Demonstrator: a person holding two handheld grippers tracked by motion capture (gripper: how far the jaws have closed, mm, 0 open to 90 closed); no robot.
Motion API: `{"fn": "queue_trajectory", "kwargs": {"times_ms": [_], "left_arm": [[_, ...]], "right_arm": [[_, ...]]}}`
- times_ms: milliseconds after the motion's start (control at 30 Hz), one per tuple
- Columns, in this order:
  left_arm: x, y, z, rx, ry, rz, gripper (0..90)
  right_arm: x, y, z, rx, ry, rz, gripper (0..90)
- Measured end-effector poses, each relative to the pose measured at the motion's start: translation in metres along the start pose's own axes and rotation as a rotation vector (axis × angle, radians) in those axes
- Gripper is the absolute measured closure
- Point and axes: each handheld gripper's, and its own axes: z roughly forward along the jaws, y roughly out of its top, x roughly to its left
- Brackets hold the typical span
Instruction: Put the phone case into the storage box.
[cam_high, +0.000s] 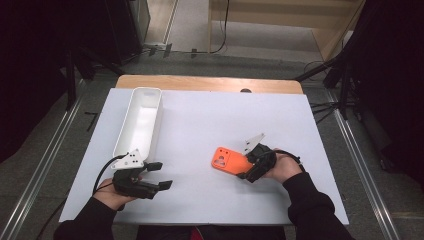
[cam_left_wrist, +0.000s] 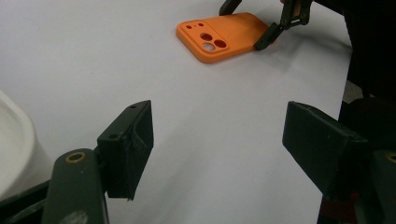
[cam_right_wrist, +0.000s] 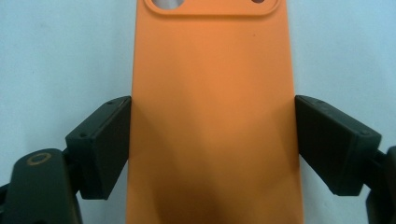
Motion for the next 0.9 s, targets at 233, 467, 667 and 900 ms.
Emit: {"fn": "queue_trajectory", "kwargs": {"times_ms": [233,467,667,900], "left_arm": [[0.000,0.001,-0.001,-0.010,-0.003,-0.007,25.0],[0.001,0.002,-0.002,-0.026,-0.006,-0.022,25.1],[0.000,0.004,-0.003,-0.041,-0.013,-0.031,25.4],[-0.002,0.011,-0.002,-0.051,-0.024,-0.070,25.6]], "right_arm": [[-0.005,0.000,-0.003,-0.026,0.056,0.078,14.9],[-0.008,0.002,-0.013,-0.103,0.109,0.170,14.9],[-0.012,0.002,-0.018,-0.128,0.128,0.242,14.9],[-0.016,0.000,-0.027,-0.185,0.180,0.340,14.9]]}}
